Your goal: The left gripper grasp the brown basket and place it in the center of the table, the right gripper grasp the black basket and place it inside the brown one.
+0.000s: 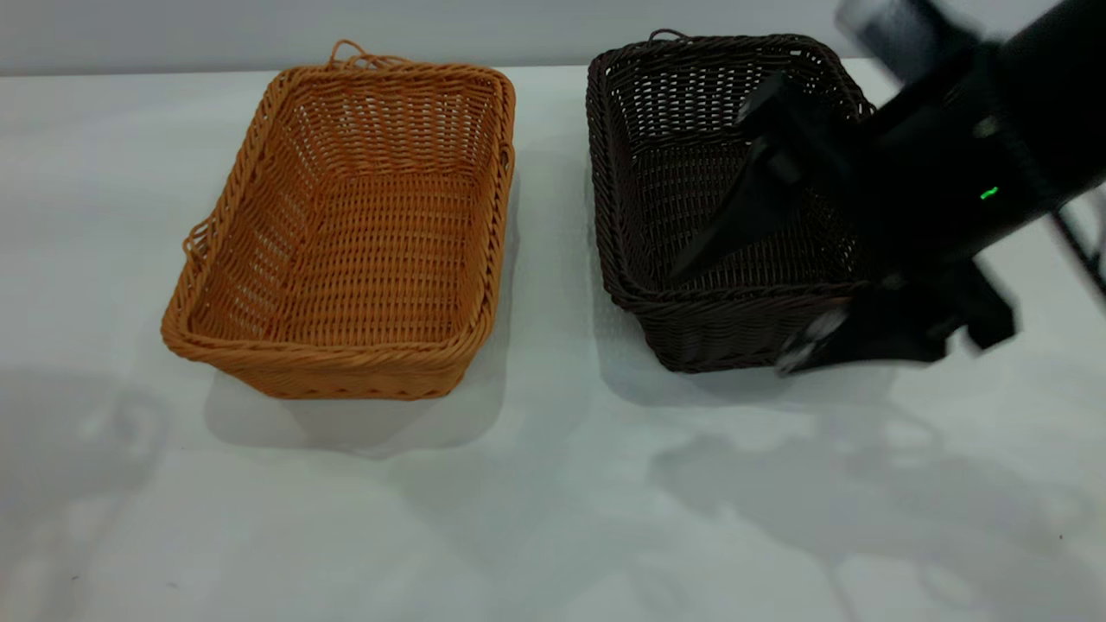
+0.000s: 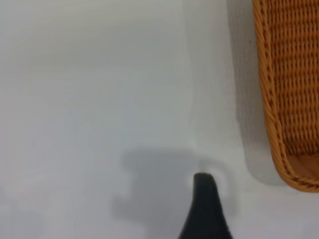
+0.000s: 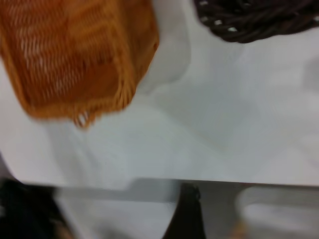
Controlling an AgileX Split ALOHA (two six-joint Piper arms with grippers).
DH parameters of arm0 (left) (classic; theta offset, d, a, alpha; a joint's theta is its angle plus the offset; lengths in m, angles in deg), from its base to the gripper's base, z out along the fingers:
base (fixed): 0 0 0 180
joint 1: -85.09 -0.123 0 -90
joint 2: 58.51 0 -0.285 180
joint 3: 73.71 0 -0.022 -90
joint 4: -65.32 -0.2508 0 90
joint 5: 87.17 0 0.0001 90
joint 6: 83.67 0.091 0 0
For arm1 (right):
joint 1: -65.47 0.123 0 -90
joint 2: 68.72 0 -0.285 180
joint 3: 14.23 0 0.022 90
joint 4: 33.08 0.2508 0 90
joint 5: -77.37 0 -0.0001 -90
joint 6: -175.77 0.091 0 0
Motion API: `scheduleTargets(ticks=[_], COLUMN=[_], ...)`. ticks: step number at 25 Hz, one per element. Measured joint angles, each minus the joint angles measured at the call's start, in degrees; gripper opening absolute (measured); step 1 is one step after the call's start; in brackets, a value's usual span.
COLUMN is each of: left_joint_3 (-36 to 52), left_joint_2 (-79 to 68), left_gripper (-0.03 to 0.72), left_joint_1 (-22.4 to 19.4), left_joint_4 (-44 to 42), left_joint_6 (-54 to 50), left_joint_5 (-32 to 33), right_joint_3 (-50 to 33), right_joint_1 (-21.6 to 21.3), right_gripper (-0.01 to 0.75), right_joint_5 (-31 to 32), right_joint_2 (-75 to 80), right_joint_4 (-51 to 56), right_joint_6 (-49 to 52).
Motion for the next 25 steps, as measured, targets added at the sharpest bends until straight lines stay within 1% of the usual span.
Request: scheduleTargets(ticks=[2,3,8,11,14,17,22,25], left_joint_3=[0.0,0.0,0.0,0.0,0.0,0.0,0.0,-0.08], left_joint_2=[-0.32,-0.31,-0.31,-0.31,-0.31,-0.31,-0.31,-0.54], left_gripper=[0.5,0.5,0.5,0.5,0.5,0.5,0.5,0.5], left_joint_1=[0.0,0.0,0.0,0.0,0.0,0.0,0.0,0.0], left_joint_4=[0.0,0.0,0.0,0.0,0.0,0.0,0.0,0.0], left_joint_6=[0.0,0.0,0.0,0.0,0.0,0.0,0.0,-1.0], left_joint_5=[-0.76,-1.03,-1.18,-1.18,-1.18,-1.18,-1.62,-2.89], right_joint_3=[0.36,1.03,5.57,8.23,10.12,10.29,10.29,10.47], right_joint_1=[0.0,0.0,0.0,0.0,0.0,0.0,0.0,0.33], right_gripper=[0.575,0.575,0.575,0.575,0.575,0.575,0.575,0.573], right_joint_5=[1.52,1.94,2.9,2.27,-0.9,-5.91,-9.86,-15.5], right_joint_2=[4.02,5.56,12.27,14.0,14.2,14.34,14.7,14.7], right_joint_4=[7.92,10.02,12.65,12.78,12.86,13.0,13.07,13.24], right_joint_6=[-0.08,0.05,3.7,7.15,11.55,18.45,24.03,27.12])
